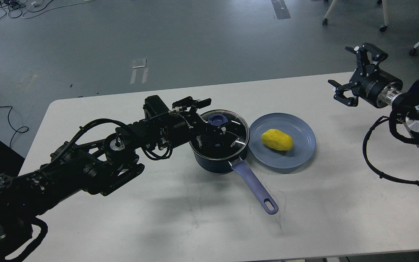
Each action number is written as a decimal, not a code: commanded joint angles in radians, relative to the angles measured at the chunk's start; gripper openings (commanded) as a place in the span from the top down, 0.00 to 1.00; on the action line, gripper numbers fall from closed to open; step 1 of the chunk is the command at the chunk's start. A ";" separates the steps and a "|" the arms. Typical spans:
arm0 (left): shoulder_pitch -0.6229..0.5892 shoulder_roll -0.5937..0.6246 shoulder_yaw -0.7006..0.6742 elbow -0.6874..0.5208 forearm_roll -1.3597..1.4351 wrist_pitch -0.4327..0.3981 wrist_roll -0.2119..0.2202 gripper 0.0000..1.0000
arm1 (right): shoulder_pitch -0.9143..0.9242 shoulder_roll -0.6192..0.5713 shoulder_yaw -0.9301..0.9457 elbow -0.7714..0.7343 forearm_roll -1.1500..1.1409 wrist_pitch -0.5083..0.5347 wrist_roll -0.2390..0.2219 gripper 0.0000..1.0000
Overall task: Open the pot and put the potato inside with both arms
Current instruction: 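Grasp the blue lid knob with the left gripper and lift the lid, then move the lid off the pot toward the robot and set it on the table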
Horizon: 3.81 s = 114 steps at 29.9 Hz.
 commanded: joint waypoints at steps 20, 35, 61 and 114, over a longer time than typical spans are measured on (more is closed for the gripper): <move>0.004 0.000 0.081 0.006 0.002 0.004 0.000 0.32 | -0.013 0.000 -0.003 -0.002 -0.001 0.000 0.002 0.00; -0.005 0.005 0.075 0.046 -0.002 0.020 -0.014 0.66 | -0.021 0.002 -0.005 -0.002 -0.001 0.000 0.002 0.00; 0.071 0.342 0.061 -0.052 -0.237 0.133 -0.055 0.65 | -0.017 -0.001 -0.008 -0.002 -0.002 0.003 0.002 0.00; 0.263 0.365 0.050 -0.055 -0.627 0.133 -0.055 0.00 | 0.028 -0.021 -0.044 0.009 -0.002 0.015 -0.005 0.00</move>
